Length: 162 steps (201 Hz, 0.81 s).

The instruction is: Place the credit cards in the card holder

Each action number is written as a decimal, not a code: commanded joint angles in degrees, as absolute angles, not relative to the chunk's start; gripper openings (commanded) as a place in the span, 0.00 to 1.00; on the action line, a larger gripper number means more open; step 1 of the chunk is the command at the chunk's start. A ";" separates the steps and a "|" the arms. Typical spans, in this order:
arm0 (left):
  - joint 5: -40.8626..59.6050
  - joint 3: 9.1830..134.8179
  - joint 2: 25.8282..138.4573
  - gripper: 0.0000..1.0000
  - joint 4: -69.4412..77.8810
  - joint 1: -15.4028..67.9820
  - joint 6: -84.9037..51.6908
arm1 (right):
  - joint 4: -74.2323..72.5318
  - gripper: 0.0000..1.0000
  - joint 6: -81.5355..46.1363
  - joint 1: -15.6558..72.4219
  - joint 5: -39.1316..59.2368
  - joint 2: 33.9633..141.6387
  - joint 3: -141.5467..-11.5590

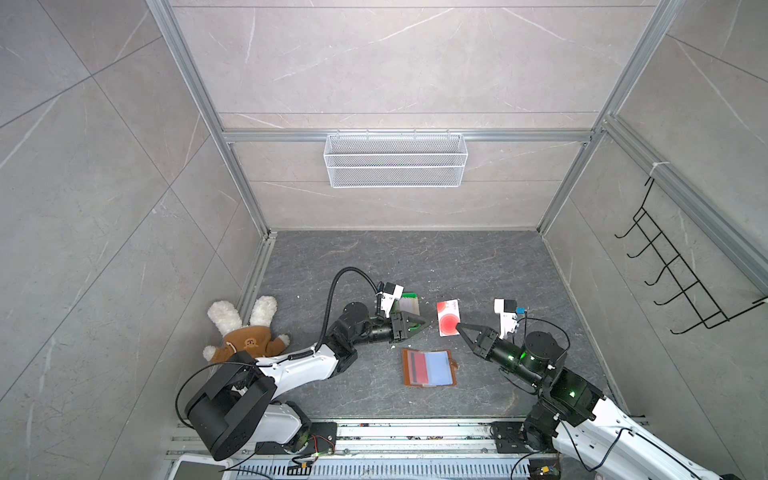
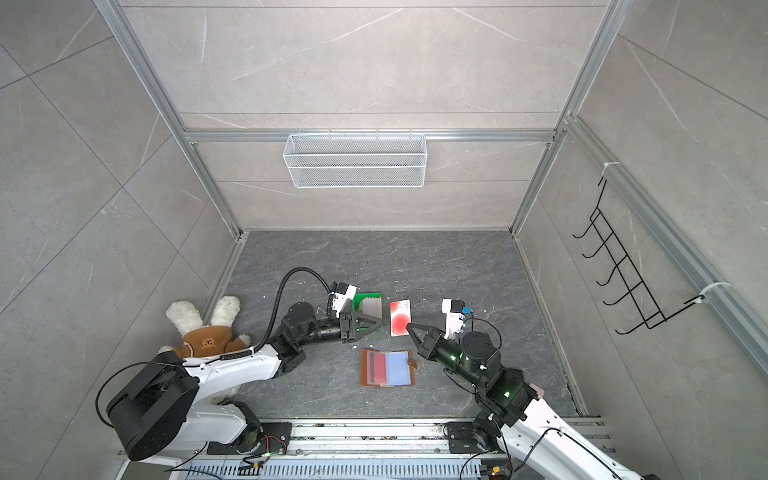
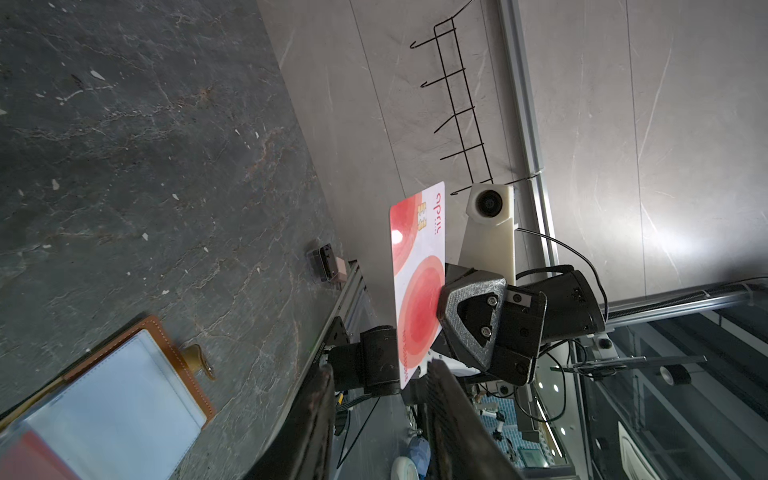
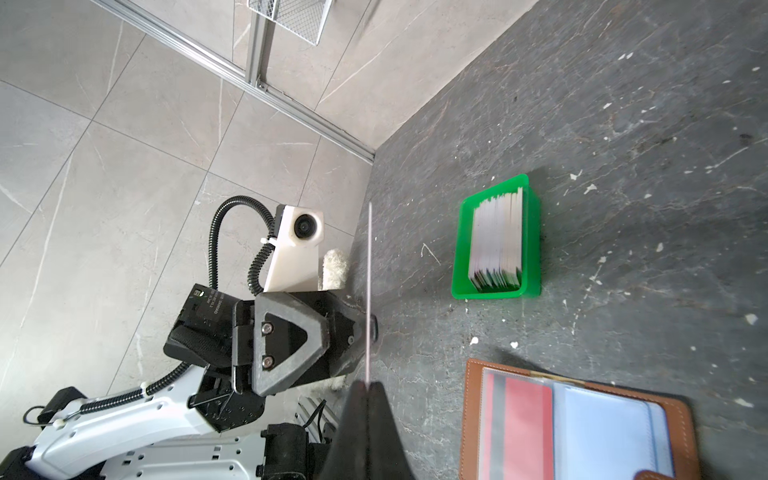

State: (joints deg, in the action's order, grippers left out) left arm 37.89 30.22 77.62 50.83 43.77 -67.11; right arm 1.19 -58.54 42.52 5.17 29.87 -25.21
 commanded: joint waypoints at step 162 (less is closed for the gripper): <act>43.68 35.38 80.16 0.38 58.93 44.98 -69.71 | -8.65 0.00 -60.90 42.82 11.70 32.71 -23.64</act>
State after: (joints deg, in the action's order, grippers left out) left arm 42.26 33.34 79.88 54.61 44.75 -69.14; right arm -6.76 -60.47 42.52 10.79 32.88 -24.62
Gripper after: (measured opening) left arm 0.377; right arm 0.051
